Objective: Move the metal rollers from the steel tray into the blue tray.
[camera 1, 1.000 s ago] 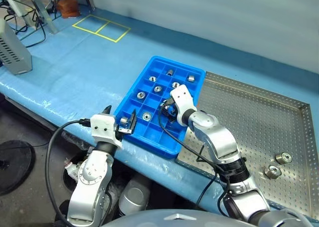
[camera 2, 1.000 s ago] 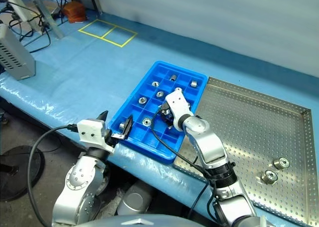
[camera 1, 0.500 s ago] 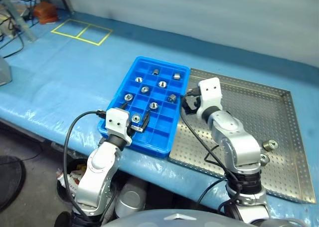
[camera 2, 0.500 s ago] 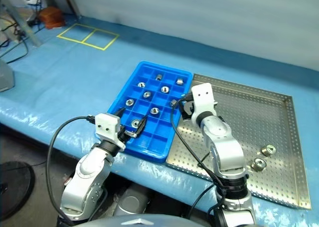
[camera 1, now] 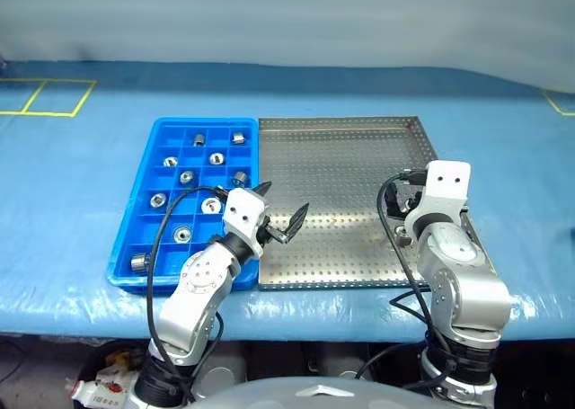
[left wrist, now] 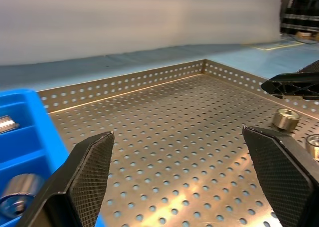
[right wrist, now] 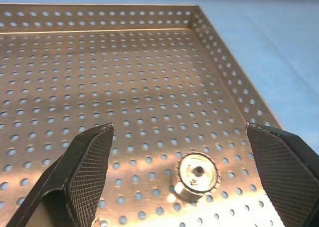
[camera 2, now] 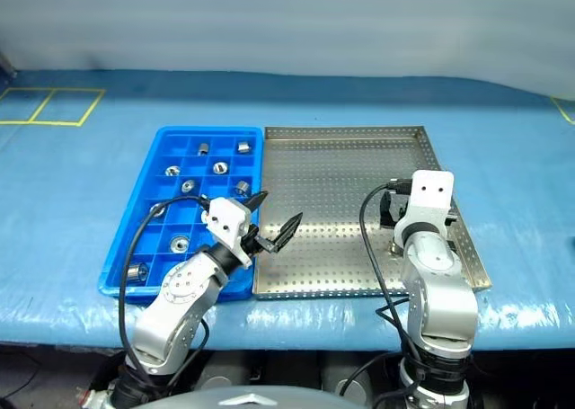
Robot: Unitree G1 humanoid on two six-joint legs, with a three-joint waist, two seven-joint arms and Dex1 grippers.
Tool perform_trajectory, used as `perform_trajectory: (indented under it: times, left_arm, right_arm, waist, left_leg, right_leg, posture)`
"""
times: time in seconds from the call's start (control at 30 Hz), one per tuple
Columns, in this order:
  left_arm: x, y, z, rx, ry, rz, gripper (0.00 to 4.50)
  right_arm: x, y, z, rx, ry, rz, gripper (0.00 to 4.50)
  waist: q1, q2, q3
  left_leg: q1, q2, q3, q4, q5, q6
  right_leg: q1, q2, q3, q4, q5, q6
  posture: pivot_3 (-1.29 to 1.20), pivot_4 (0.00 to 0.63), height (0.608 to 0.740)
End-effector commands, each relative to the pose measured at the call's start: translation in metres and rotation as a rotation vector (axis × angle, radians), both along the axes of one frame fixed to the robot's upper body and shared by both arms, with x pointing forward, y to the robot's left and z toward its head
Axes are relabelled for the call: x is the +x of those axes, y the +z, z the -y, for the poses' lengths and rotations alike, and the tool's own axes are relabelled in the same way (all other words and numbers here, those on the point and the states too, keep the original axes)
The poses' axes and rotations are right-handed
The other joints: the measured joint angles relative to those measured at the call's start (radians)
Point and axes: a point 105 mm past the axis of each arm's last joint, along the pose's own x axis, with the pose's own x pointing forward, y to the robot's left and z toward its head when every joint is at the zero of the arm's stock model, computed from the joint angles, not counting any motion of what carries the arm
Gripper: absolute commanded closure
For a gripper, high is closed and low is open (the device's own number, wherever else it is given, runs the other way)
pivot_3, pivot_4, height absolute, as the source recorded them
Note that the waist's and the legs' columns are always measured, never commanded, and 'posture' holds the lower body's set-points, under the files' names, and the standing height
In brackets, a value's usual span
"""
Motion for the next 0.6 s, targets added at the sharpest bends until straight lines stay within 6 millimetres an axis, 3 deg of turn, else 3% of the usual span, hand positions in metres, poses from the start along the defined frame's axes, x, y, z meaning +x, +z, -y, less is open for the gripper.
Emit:
perform_trajectory:
  times: [0.03, 0.3, 0.6]
  left_arm:
    - [-0.001, 0.008, 0.005, -0.032, -0.031, 0.022, 0.00]
    - [-0.001, 0.007, 0.005, -0.032, -0.025, 0.015, 0.00]
    - [-0.001, 0.006, 0.003, -0.035, -0.011, 0.005, 0.00]
  right_arm:
    - [0.001, 0.007, 0.006, 0.011, -0.066, 0.032, 0.03]
    - [0.013, -0.012, 0.011, 0.157, -0.166, 0.005, 0.03]
    - [0.033, -0.022, 0.008, 0.187, -0.210, -0.013, 0.03]
  waist:
    - [-0.007, 0.000, 0.000]
    - [-0.014, 0.000, 0.000]
    - [-0.013, 0.000, 0.000]
  left_leg:
    - [0.000, 0.000, 0.000, 0.000, 0.000, 0.000]
    - [0.005, 0.000, 0.003, 0.000, 0.001, 0.001]
    - [0.006, -0.001, 0.004, -0.002, 0.001, 0.001]
  right_leg:
    - [0.000, 0.000, 0.000, 0.000, 0.000, 0.000]
    - [0.004, 0.000, 0.005, 0.000, 0.000, 0.001]
    - [0.004, 0.000, 0.006, -0.001, 0.002, 0.003]
  posture:
    - [0.03, 0.150, 0.740]
    - [0.05, 0.150, 0.740]
    - [0.07, 0.150, 0.740]
